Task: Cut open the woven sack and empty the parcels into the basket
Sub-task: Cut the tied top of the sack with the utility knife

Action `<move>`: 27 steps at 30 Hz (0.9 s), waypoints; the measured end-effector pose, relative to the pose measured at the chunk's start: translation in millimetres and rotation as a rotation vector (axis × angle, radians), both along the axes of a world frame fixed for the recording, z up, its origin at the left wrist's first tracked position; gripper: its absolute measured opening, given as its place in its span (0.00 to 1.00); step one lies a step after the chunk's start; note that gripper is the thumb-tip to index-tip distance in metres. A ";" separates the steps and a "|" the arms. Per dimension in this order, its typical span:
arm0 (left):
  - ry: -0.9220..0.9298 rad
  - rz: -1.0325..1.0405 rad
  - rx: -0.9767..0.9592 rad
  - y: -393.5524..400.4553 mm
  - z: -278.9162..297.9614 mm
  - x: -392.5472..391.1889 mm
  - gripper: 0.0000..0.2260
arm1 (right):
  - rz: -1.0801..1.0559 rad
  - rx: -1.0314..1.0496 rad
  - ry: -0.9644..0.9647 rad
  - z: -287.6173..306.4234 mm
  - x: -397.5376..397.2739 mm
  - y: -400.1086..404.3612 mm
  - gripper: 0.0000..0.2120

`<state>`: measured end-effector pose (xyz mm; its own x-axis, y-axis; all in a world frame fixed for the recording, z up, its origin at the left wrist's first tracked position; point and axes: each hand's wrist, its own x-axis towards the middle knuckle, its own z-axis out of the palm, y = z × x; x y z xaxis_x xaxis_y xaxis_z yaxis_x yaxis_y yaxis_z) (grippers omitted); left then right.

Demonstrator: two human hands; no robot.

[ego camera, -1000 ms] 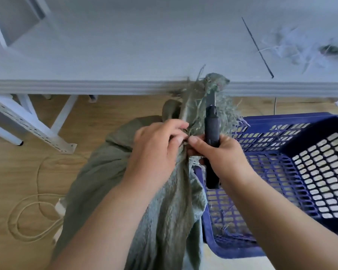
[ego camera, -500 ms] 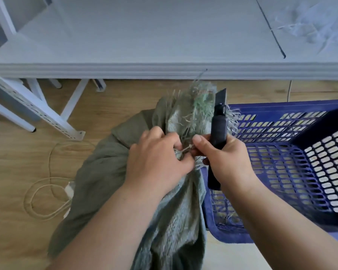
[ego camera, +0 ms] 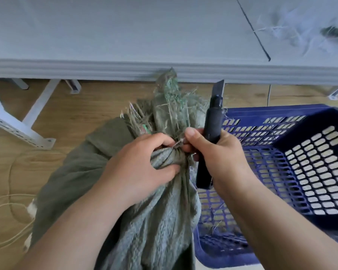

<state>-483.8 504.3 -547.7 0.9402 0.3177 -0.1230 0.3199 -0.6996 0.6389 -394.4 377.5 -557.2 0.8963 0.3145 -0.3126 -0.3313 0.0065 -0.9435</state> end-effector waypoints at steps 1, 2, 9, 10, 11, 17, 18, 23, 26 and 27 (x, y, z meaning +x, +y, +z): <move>-0.021 0.028 -0.017 -0.5 -2.1 1.7 0.16 | 0.003 -0.004 0.025 -1.1 0.7 1.5 0.06; -0.044 0.058 -0.013 -1.6 -4.5 3.4 0.15 | 0.004 0.002 0.055 -2.2 1.4 3.1 0.05; -0.358 -0.011 0.247 7.1 -12.8 6.2 0.11 | 0.017 0.181 0.264 -0.6 4.2 8.3 0.04; -0.354 -0.034 0.223 8.7 -10.9 5.0 0.11 | 0.029 0.201 0.285 0.4 4.5 8.3 0.04; -0.323 -0.053 0.171 9.3 -8.0 3.8 0.12 | 0.036 0.209 0.305 0.3 4.8 8.6 0.05; -0.092 0.044 0.111 6.9 -5.2 5.3 0.16 | 0.020 0.113 0.226 -4.6 4.6 11.8 0.04; -0.071 0.077 0.111 7.6 -5.1 7.1 0.15 | 0.020 0.098 0.193 -4.7 4.3 12.1 0.04; -0.065 0.125 0.153 6.9 -8.9 10.3 0.15 | 0.053 -0.028 0.090 -8.4 9.4 8.6 0.05; -0.085 0.113 0.171 7.5 -10.1 10.1 0.15 | -0.006 -0.344 -0.331 -0.6 22.6 -2.1 0.06; -0.090 0.112 0.175 8.2 -10.8 10.4 0.15 | -0.022 -0.380 -0.473 4.4 25.9 -4.7 0.07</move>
